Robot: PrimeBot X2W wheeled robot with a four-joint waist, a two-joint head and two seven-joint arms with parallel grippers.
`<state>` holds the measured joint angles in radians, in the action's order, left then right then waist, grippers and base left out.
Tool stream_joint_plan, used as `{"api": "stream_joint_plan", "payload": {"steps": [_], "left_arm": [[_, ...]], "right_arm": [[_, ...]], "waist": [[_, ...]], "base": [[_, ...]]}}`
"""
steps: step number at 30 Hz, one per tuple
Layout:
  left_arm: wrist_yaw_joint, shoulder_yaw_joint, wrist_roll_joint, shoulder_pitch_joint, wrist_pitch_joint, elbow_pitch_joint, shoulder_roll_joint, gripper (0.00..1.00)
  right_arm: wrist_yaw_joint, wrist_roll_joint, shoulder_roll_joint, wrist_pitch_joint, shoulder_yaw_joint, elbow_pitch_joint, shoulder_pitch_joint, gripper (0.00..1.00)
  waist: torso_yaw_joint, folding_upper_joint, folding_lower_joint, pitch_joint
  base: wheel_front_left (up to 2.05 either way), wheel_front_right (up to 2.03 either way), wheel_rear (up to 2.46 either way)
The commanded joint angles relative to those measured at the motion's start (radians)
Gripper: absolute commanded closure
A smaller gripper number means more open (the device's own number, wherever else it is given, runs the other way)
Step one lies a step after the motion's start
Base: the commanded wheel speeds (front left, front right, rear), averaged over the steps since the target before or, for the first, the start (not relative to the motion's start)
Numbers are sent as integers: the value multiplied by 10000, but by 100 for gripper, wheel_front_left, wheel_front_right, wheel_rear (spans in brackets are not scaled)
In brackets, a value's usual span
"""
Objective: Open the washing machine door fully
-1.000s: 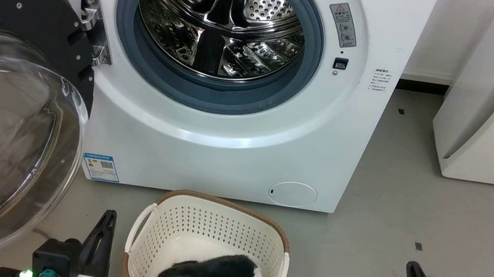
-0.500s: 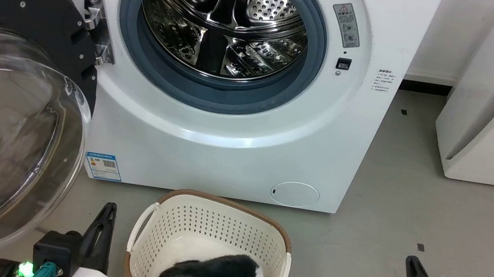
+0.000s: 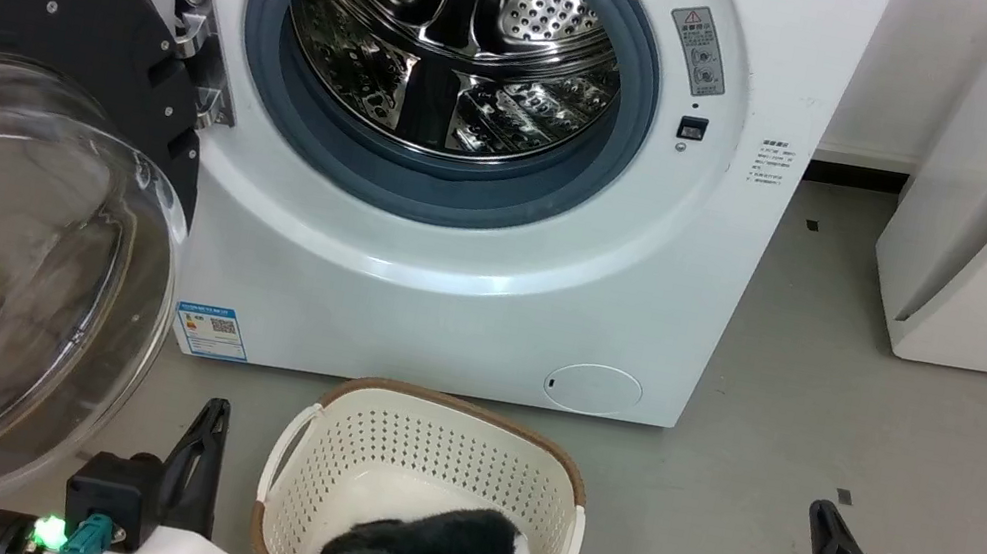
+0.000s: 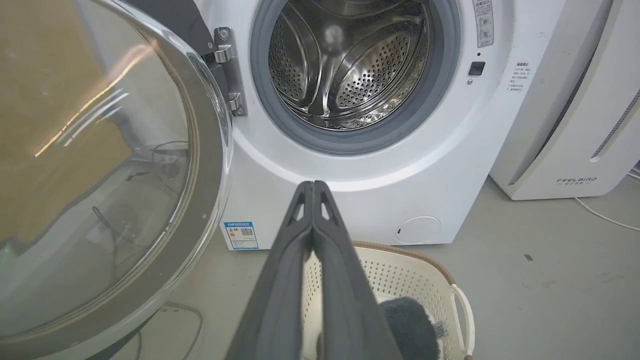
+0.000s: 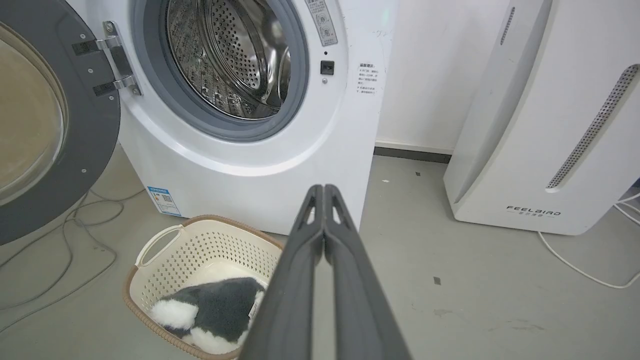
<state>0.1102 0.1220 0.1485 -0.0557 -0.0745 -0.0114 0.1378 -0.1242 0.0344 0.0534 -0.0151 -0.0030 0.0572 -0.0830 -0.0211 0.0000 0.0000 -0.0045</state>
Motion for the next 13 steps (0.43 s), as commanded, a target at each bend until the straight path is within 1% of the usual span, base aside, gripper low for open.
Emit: {"api": "stream_joint_plan", "payload": {"steps": [1,13], "left_arm": [[-70,-68,-135,192,58,38,-68,100],[-337,-366,-485,286,236,57,-277,100]], "right_arm": [[-40,-46,-20,63,15,-47,183,100],[-46,-123,-23,86,19,-183,350,100]], "waist": [[4,0,0,1],[58,0,0,12]], "base": [[0,0,0],[0,0,0]]}}
